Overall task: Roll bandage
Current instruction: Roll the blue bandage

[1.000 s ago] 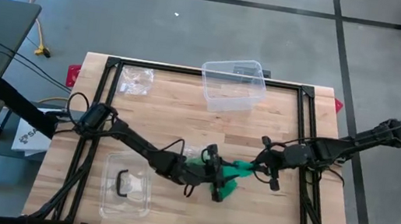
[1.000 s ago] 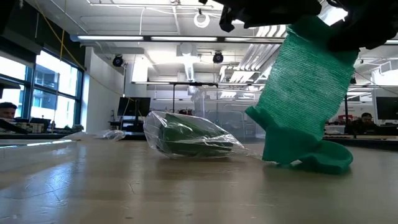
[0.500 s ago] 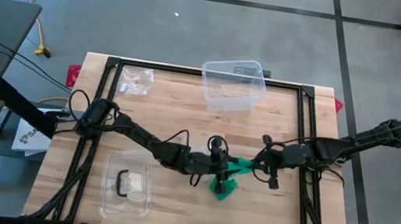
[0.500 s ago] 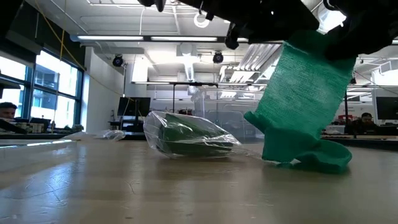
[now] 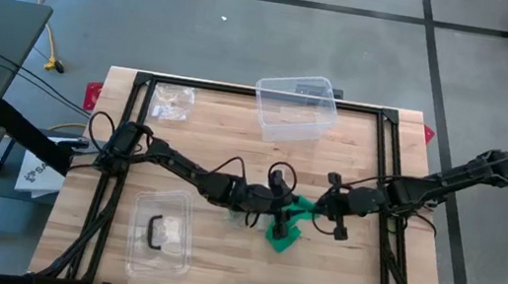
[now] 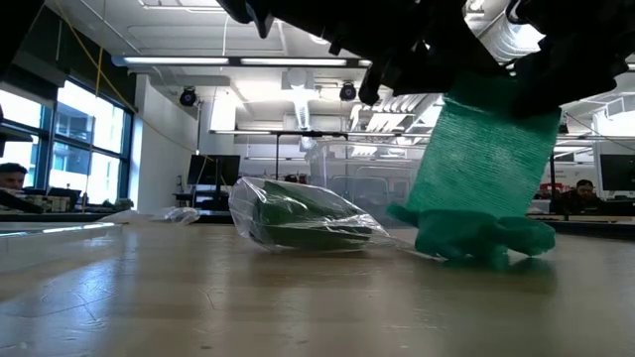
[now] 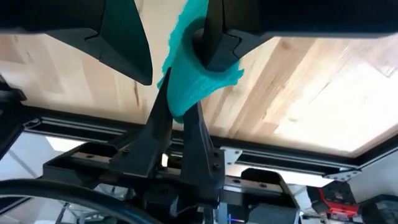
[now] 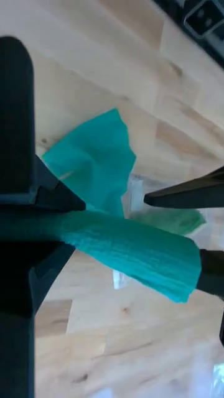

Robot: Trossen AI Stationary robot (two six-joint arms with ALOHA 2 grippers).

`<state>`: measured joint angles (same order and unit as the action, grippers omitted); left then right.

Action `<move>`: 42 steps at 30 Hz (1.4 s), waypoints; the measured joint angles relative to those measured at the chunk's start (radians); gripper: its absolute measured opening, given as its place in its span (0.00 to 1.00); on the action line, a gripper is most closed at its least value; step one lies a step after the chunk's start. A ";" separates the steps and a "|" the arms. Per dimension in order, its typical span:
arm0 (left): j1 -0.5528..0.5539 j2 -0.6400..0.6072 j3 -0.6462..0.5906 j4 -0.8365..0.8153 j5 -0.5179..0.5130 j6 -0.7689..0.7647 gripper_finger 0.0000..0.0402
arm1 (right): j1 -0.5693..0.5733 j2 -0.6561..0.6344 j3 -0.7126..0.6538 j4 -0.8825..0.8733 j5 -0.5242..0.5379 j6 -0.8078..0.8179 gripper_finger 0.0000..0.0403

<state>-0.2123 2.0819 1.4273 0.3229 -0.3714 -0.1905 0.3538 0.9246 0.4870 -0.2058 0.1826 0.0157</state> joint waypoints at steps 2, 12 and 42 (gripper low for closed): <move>0.002 0.000 0.000 -0.002 -0.003 0.000 0.33 | 0.000 0.000 0.000 0.000 0.021 -0.010 0.09; 0.011 0.002 0.001 -0.047 -0.021 0.027 0.04 | 0.000 -0.004 0.008 0.009 0.145 -0.010 0.27; -0.171 -0.079 -0.138 -0.271 -0.642 -0.420 0.00 | 0.152 0.627 0.071 0.472 0.237 0.374 0.42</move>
<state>-0.3832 2.0033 1.2892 0.0523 -1.0130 -0.6103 0.5063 1.5512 0.5576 0.2661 0.4199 0.3898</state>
